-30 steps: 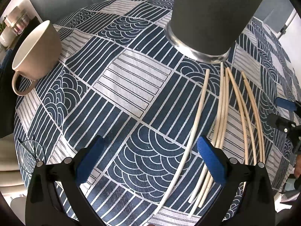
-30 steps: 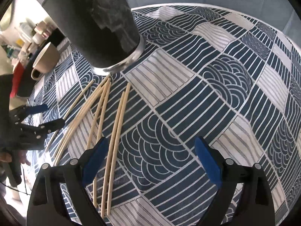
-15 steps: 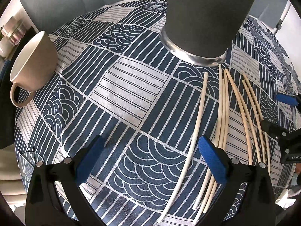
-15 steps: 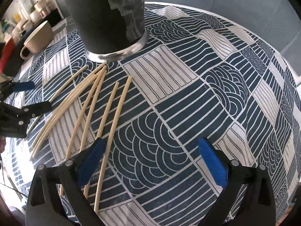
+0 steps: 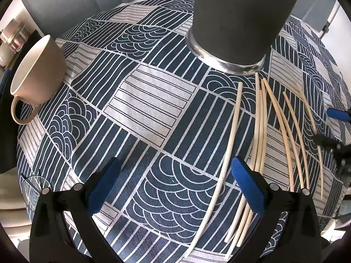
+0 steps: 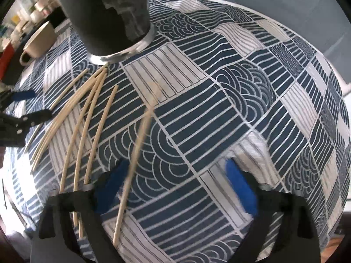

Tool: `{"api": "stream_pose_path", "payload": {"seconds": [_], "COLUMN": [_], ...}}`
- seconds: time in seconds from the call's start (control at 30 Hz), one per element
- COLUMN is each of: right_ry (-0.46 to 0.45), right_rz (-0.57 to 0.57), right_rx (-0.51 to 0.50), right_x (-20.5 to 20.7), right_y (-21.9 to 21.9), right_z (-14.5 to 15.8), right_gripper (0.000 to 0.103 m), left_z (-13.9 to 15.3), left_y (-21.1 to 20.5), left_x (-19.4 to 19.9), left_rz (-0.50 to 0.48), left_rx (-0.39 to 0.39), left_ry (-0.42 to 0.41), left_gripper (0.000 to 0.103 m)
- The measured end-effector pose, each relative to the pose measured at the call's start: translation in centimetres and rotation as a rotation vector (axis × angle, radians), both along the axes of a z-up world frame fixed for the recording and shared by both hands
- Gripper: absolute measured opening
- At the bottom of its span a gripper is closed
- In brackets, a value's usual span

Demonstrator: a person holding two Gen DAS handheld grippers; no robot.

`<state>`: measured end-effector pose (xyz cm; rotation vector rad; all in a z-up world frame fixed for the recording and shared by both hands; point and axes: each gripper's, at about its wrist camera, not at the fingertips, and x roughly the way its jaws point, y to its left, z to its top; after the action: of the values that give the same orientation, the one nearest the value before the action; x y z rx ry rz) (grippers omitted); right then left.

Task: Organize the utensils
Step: 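Grasp a white stick with left tool while right tool grasps a wooden stick, then raise left tool's stick over the holder opening while right tool carries its stick there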

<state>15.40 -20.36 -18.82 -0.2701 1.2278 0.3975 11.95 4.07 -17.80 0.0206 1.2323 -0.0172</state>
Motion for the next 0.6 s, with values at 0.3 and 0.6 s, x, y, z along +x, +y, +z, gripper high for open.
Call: {"api": "stream_pose_path", "payload": {"seconds": [0.3,0.6], "right_ry": [0.014,0.101], "right_rz": [-0.073,-0.195], "right_rx": [-0.025,0.133], "right_x": [1.1,2.5], "right_y": [-4.1,-7.9], "right_z": [0.6,1.4], "right_gripper": [0.004,0.004], "left_z": [1.5,1.4], "left_y": [0.1,2.3], "left_x": [-1.7,-2.1], "left_rz": [-0.059,0.038], "left_rx": [-0.059,-0.192], "left_ry": [0.004,0.083], "left_gripper": [0.005,0.004]}}
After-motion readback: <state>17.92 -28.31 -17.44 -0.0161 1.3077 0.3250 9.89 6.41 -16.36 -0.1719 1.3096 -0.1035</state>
